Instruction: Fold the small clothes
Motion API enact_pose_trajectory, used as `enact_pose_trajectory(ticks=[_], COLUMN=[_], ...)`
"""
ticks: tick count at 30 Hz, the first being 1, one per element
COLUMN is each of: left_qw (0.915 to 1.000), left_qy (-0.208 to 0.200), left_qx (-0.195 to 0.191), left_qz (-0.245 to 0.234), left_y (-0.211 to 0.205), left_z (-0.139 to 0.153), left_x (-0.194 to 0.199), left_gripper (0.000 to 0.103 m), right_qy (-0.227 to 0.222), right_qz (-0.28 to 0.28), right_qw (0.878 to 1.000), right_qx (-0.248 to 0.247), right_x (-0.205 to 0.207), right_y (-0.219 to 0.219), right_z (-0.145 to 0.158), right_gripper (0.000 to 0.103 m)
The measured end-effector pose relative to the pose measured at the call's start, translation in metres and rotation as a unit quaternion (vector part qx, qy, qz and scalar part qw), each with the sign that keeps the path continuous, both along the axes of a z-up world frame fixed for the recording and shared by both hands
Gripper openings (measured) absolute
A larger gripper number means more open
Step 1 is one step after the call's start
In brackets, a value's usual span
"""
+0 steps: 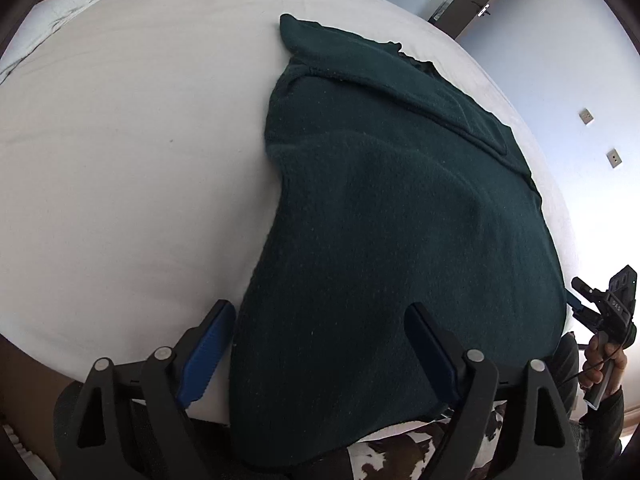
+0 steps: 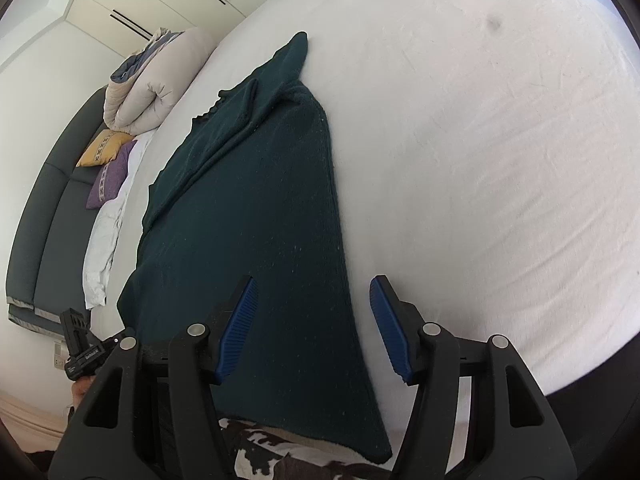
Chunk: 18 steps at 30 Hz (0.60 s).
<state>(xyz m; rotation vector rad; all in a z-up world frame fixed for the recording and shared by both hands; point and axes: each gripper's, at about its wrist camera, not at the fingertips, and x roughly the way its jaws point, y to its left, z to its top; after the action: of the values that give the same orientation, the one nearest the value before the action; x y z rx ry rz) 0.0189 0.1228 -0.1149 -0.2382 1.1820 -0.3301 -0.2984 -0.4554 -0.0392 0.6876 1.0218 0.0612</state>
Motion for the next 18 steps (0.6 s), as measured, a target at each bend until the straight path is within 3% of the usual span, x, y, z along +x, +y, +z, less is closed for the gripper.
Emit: enact_pose_trajectory(ticks=[5,7,9,10,14,18], left_qw=[0.9996,0.9994,0.9992,0.9991,0.9980,0.9961], left_qy=[0.022,0.032,0.038,0.042,0.055,0.063], left_qx=[0.004,0.000,-0.005,-0.011,-0.030,-0.059], left_qz=[0.014,0.010,0.008,0.007,-0.011,-0.019], left_y=[0.009,0.010,0.010,0.011,0.011,0.015], left_z=[0.002,0.002,0.001,0.001,0.006,0.013], left_x=[-0.005,-0.008,-0.009,-0.011,-0.017,-0.025], left_gripper=[0.044,0.020,0.012,0.010,0.009,0.009], right_qy=[0.028,0.037,0.041,0.042,0.068,0.069], right_qz=[0.035,0.050,0.054,0.051,0.062,0.059], right_qw=[0.999,0.997,0.996,0.996,0.992,0.994], right_qx=[-0.013,-0.041,-0.050,-0.051,-0.082,-0.068], right_x=[-0.023,-0.034,-0.037,-0.039,-0.036,-0.043], right_y=[0.014,0.014,0.019,0.019,0.022,0.012], right_z=[0.000,0.002,0.001,0.000,-0.003,0.007], right_gripper=[0.057,0.057,0.057,0.056,0.012,0.009])
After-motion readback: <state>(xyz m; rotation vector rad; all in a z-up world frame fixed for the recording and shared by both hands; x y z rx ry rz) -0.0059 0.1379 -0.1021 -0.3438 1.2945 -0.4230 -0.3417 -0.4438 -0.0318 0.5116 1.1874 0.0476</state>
